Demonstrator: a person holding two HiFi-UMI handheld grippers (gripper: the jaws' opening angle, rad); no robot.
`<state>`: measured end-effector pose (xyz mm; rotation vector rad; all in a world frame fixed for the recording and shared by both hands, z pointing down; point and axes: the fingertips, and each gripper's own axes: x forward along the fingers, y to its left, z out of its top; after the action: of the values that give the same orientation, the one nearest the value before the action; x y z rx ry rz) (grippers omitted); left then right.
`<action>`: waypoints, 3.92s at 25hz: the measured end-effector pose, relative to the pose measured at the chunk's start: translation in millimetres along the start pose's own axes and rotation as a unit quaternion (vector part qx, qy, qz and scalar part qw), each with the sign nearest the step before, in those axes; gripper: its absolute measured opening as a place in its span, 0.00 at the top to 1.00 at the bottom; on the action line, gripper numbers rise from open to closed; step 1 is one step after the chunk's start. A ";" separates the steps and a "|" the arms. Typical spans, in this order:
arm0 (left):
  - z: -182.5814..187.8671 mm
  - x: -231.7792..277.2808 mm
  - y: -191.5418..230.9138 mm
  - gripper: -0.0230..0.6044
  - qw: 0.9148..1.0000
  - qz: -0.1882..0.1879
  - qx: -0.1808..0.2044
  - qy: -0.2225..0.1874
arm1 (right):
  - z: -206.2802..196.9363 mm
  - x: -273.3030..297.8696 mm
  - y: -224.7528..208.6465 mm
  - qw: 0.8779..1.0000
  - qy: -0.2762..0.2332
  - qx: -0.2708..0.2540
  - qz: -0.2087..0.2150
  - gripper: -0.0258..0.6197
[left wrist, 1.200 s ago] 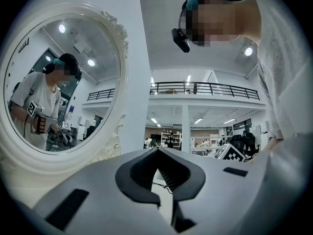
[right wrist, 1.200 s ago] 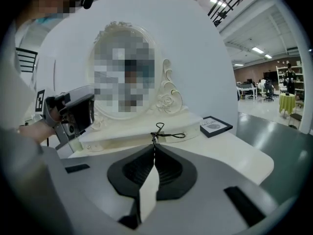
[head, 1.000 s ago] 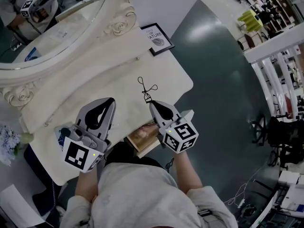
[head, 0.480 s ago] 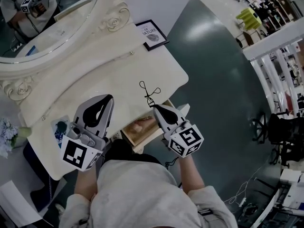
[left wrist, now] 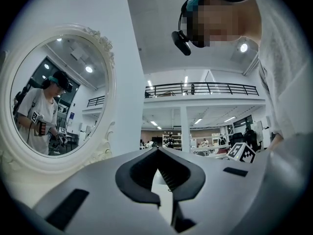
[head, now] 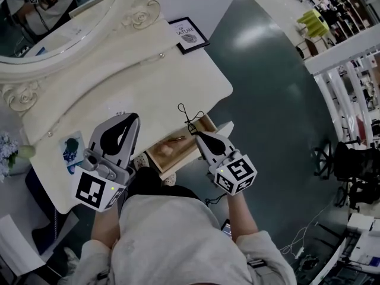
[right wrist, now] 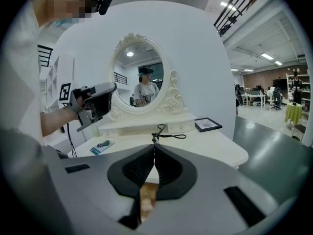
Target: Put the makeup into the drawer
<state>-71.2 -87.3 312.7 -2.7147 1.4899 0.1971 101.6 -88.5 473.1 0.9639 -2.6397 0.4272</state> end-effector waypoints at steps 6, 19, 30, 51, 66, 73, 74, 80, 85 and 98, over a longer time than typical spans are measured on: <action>1.6 -9.5 -11.9 0.95 1.000 0.010 0.002 -0.001 | -31.8 -14.4 -3.1 0.999 0.040 -0.007 0.000 0.93; -0.2 -20.6 -26.5 0.95 1.000 0.022 0.001 0.002 | -103.6 -24.3 -9.5 0.991 0.134 -0.007 0.005 0.93; -0.3 -26.3 -24.8 0.94 0.999 0.031 0.006 0.006 | -154.5 -2.2 -23.7 0.973 0.230 -0.027 0.015 0.93; -1.6 -31.7 -4.9 0.95 0.998 0.056 0.012 0.017 | -192.3 63.1 -55.9 0.913 0.389 -0.121 0.023 0.93; -9.4 -33.0 18.2 0.95 0.996 0.083 0.011 0.032 | -214.7 97.4 -69.9 0.867 0.456 -0.201 0.028 0.93; -13.0 -31.7 26.4 0.95 0.995 0.091 0.012 0.036 | -239.1 101.2 -72.5 0.838 0.497 -0.223 0.023 0.93; -13.4 -31.9 27.9 0.94 0.995 0.092 0.012 0.037 | -241.6 101.9 -72.9 0.834 0.502 -0.226 0.022 0.93; -16.1 -33.4 34.2 0.95 0.994 0.101 0.012 0.046 | -250.7 104.9 -74.7 0.820 0.524 -0.230 0.016 0.93; -14.1 -33.8 36.5 0.95 0.993 0.104 0.015 0.046 | -250.8 108.2 -74.0 0.822 0.522 -0.228 0.019 0.92; -7.9 -32.3 27.2 0.95 0.994 0.095 0.023 0.042 | -198.3 96.6 -67.6 0.902 0.415 -0.120 0.004 0.92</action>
<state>-110.6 -75.7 325.5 -2.5753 1.7520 0.0549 110.1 -119.2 701.6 0.5180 -1.8546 0.3865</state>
